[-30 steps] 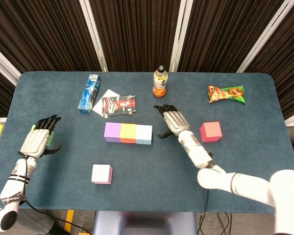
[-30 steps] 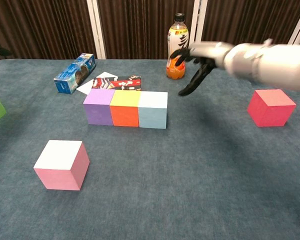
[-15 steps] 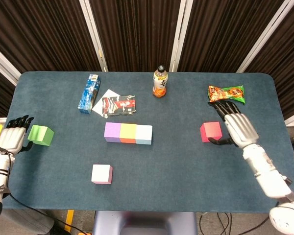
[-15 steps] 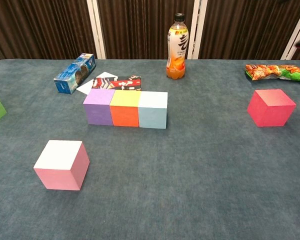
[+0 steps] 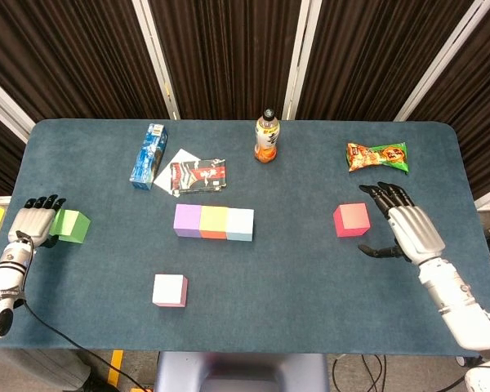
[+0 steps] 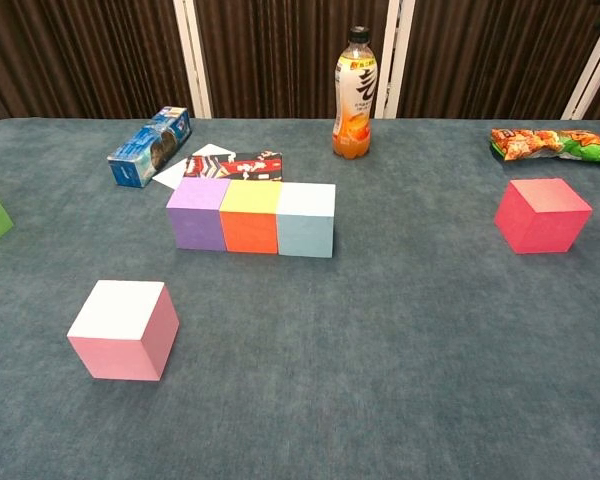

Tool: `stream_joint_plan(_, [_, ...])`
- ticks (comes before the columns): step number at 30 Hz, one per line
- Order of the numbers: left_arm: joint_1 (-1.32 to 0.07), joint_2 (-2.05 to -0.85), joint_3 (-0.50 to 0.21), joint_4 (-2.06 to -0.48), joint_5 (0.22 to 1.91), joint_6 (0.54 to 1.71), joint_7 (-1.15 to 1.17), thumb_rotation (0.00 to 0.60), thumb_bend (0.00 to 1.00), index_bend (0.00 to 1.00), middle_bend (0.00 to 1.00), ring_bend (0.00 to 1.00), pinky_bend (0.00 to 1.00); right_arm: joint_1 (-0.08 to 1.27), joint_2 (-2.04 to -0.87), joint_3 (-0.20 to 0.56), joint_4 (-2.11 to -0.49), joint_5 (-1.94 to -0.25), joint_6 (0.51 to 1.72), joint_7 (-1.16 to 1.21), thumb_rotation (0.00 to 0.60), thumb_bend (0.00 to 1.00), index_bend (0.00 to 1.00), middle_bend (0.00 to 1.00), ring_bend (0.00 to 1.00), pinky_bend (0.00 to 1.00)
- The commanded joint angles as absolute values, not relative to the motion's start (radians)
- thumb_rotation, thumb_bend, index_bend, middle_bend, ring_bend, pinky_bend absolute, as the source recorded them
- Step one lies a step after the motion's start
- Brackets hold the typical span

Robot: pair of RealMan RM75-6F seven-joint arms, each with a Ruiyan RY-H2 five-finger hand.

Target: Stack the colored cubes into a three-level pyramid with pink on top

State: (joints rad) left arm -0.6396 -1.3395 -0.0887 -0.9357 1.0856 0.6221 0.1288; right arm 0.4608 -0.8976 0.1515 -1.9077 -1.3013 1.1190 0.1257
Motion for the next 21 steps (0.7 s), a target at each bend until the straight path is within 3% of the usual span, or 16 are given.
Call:
stream_joint_plan(1, [-0.663, -1.367, -0.099, -0.886, 1.094, 0.558, 0.059, 0.600, 0.38, 0.05, 0.07, 0.04, 0.10, 0.456, -0.903, 0.153, -1.906, -1.297, 1.124, 0.123, 0.600, 0.27, 0.20, 0.21, 0.04, 0.12])
stream_joint_plan(6, [-0.666, -1.381, -0.115, -0.868, 1.135, 0.554, -0.042, 0.600, 0.38, 0.18, 0.21, 0.17, 0.13, 0.447, -0.918, 0.156, -1.896, -1.280, 1.131, 0.111, 0.600, 0.27, 0.20, 0.21, 0.04, 0.12])
stream_joint_plan(12, [-0.656, -1.341, -0.158, -0.949, 1.191, 0.620, -0.192, 0.600, 0.37, 0.41, 0.50, 0.40, 0.21, 0.430, -0.927, 0.160, -1.881, -1.278, 1.148, 0.119, 0.600, 0.27, 0.20, 0.21, 0.04, 0.12])
stream_joint_plan(15, [-0.646, -1.271, -0.197, -1.094, 1.199, 0.688, -0.231, 0.600, 0.37, 0.44, 0.55, 0.44, 0.23, 0.417, -0.929, 0.158, -1.874, -1.281, 1.159, 0.133, 0.600, 0.27, 0.20, 0.21, 0.04, 0.12])
stream_joint_plan(21, [-0.685, -1.129, -0.278, -1.434, 1.143, 0.710, -0.195, 0.600, 0.36, 0.43, 0.52, 0.44, 0.27, 0.389, -0.939, 0.147, -1.852, -1.296, 1.166, 0.190, 0.600, 0.27, 0.20, 0.21, 0.04, 0.12])
